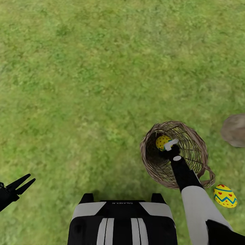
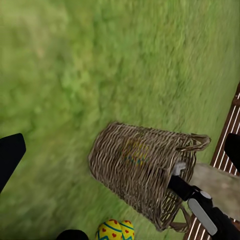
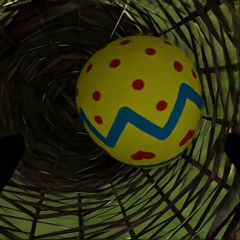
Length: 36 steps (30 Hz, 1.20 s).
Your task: Take the three Easter eggs out of the wicker basket on the lawn in the garden, then place them on the lawn next to a single tree (choose any tree) so that all three eggs are next to the same tree and none are left in the basket.
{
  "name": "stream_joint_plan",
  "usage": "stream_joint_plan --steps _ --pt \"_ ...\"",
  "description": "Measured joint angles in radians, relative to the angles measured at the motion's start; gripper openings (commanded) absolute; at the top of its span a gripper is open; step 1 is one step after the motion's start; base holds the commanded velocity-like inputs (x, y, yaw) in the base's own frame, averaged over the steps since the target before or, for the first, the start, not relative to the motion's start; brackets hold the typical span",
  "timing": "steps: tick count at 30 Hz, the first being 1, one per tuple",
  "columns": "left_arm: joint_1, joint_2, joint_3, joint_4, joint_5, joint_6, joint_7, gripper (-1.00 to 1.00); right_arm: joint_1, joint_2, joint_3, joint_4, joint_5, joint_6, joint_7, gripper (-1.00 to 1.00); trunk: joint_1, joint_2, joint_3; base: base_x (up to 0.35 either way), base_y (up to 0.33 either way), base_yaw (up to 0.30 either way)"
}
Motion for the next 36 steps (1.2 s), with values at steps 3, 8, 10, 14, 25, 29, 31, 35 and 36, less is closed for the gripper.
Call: stream_joint_plan --steps 3,8,10,14,25,29,31,35,36 --pt "0.000 -0.002 0.000 0.001 0.000 -0.001 0.000 1.00 0.000 0.000 0.000 -0.015 0.000 0.000 0.000 1.00 0.000 0.000 0.000 0.000 0.000 0.000" --pt "0.000 -0.006 0.000 0.001 0.000 -0.022 0.000 1.00 0.000 0.001 0.000 -0.018 0.001 -0.001 0.000 1.00 0.000 0.000 0.000 0.000 0.000 0.000" --pt "0.000 -0.006 0.000 0.001 0.000 -0.027 0.000 1.00 0.000 0.001 0.001 -0.017 0.002 -0.004 0.000 1.00 0.000 0.000 0.000 0.000 0.000 0.000" --pt "0.000 -0.006 -0.040 0.001 -0.001 -0.030 0.000 1.00 0.000 0.003 0.002 -0.014 0.008 -0.027 0.000 1.00 0.000 0.000 0.000 0.000 0.000 0.000" --pt "0.000 -0.006 -0.064 0.002 -0.002 -0.031 0.000 1.00 0.000 0.004 0.003 -0.017 0.011 -0.059 0.000 1.00 0.000 0.000 -0.008 0.000 0.000 0.000" --pt "0.000 -0.006 -0.064 0.002 -0.002 -0.030 0.000 1.00 0.000 0.003 0.003 -0.019 0.011 -0.059 -0.001 1.00 0.000 0.000 -0.014 0.000 0.000 0.000" --pt "0.000 -0.006 -0.064 0.002 -0.002 -0.031 0.000 1.00 0.000 0.003 0.003 -0.019 0.010 -0.060 -0.007 1.00 0.000 0.000 -0.017 0.000 0.000 0.000" --pt "0.000 -0.006 -0.064 0.002 -0.002 -0.031 0.000 1.00 0.000 0.003 0.003 -0.019 0.010 -0.060 -0.036 1.00 0.000 0.000 -0.024 0.000 0.000 0.000" --pt "0.000 -0.006 -0.064 0.002 -0.002 -0.031 0.000 1.00 0.000 0.002 0.003 -0.019 0.010 -0.060 -0.040 1.00 0.000 0.000 -0.025 0.000 0.000 0.000"
